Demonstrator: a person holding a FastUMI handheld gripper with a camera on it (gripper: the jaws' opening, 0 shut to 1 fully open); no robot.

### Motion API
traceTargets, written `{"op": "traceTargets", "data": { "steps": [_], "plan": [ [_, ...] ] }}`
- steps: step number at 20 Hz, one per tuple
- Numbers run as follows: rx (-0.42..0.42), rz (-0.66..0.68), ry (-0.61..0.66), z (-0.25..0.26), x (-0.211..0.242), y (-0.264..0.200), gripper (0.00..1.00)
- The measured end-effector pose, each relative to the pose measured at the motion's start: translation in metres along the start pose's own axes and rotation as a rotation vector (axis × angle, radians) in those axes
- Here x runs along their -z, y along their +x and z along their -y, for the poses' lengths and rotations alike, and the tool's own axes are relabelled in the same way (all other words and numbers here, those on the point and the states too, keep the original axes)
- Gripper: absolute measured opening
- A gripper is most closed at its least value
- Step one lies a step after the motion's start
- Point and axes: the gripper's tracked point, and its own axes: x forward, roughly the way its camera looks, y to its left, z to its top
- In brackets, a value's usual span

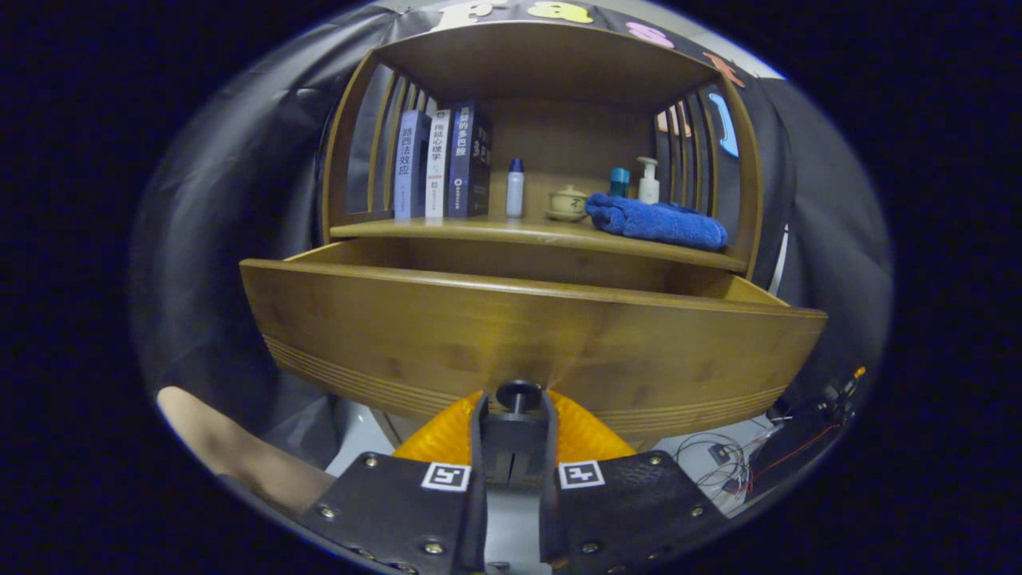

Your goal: Pull open the drawer, take out the items inside it, and place them on the countertop above the cabinet.

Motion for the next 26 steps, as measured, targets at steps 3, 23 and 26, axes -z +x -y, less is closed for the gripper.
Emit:
{"op": "traceTargets", "data": {
  "steps": [3,23,26],
  "plan": [
    [-0.025,-0.028,0.016,-0.003,0.007,-0.016,0.26],
    [-0.091,-0.116,0.07,-0.012,0.025,-0.057,0.23],
    [-0.098,-0.108,0.07,-0.012,0.025,-0.056,0.23]
  ]
}}
